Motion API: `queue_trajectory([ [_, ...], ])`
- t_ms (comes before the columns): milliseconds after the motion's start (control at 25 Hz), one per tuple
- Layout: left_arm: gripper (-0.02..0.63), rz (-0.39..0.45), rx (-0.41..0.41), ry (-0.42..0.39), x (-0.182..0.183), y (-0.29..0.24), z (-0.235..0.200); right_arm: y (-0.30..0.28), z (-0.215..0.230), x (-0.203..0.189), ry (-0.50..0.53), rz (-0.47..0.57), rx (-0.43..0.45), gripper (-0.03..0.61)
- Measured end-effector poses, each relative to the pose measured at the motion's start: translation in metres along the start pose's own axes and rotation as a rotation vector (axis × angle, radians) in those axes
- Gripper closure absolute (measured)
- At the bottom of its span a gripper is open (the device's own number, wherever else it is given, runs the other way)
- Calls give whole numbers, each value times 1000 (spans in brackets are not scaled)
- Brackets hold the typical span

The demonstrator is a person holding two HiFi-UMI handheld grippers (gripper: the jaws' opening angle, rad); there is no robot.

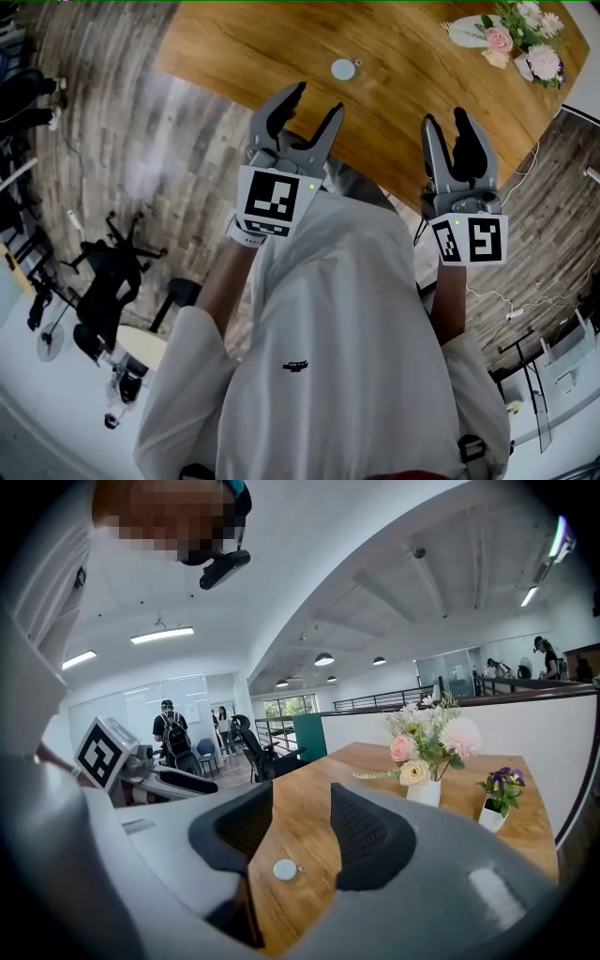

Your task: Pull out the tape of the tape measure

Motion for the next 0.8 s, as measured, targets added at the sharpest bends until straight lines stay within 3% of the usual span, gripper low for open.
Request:
queue_trajectory([
  [800,388,-147,-201,-136,-61,-83,-3,-4,13,-8,-88,-37,-111,377],
])
Point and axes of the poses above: the fingertips, and each gripper's own axes: y backward along the fingers, z to its right, x out of its top, the point moved 6 cm from there along y, backward along the fingers, and after that the axes turned 12 degrees about -y, right-handed, at the moved point
